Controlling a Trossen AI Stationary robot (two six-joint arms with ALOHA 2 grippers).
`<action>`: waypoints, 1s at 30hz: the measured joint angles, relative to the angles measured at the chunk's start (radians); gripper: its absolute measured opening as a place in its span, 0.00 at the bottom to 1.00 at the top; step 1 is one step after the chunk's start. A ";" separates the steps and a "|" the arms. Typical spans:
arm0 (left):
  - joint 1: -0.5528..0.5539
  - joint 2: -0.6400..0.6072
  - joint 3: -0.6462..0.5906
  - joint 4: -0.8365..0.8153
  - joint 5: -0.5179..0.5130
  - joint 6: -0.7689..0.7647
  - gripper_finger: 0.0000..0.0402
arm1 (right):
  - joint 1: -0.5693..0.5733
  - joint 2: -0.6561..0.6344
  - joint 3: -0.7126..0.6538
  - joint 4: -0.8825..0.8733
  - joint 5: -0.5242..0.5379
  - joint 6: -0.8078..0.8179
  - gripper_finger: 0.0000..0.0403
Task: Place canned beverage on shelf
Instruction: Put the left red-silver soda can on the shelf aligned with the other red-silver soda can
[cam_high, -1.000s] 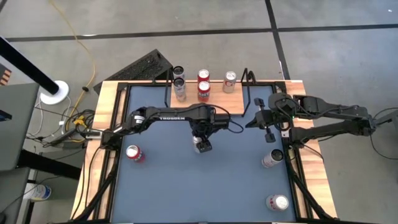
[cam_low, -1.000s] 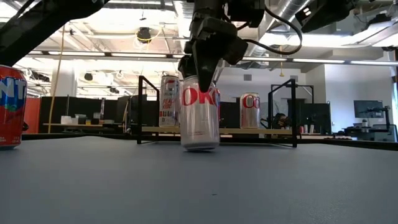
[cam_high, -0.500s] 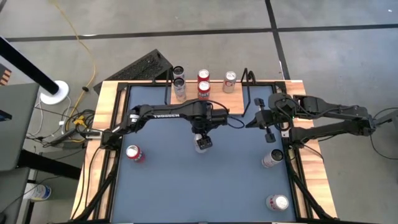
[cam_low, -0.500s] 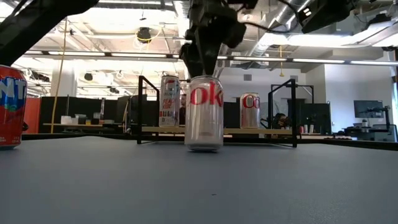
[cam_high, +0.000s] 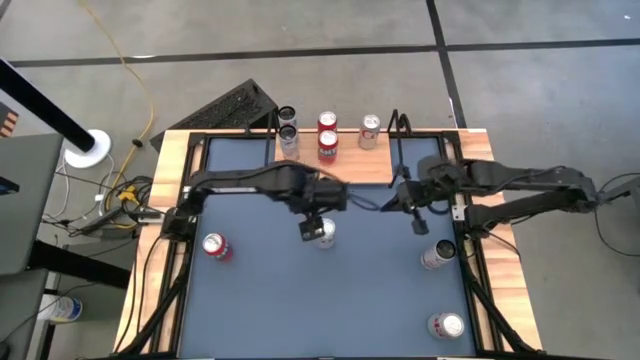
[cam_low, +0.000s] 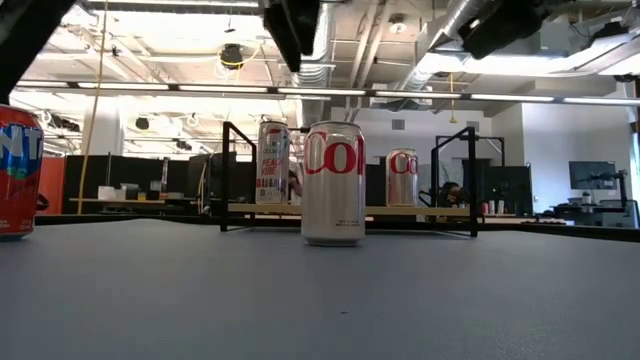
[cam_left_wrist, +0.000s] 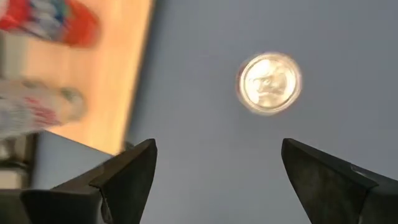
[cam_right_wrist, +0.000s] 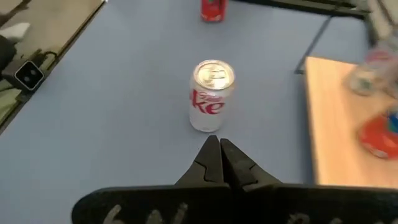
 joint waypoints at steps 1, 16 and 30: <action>-0.022 -0.020 0.000 0.005 -0.035 -0.002 0.82 | 0.014 0.027 -0.006 0.023 0.000 0.008 0.00; -0.415 -0.437 -0.447 0.006 -0.480 -0.357 0.82 | 0.053 0.421 0.161 0.204 0.027 0.005 0.11; -0.701 -1.299 -1.489 0.539 -0.999 -0.654 0.82 | -0.045 0.494 0.310 0.000 -0.017 -0.044 0.52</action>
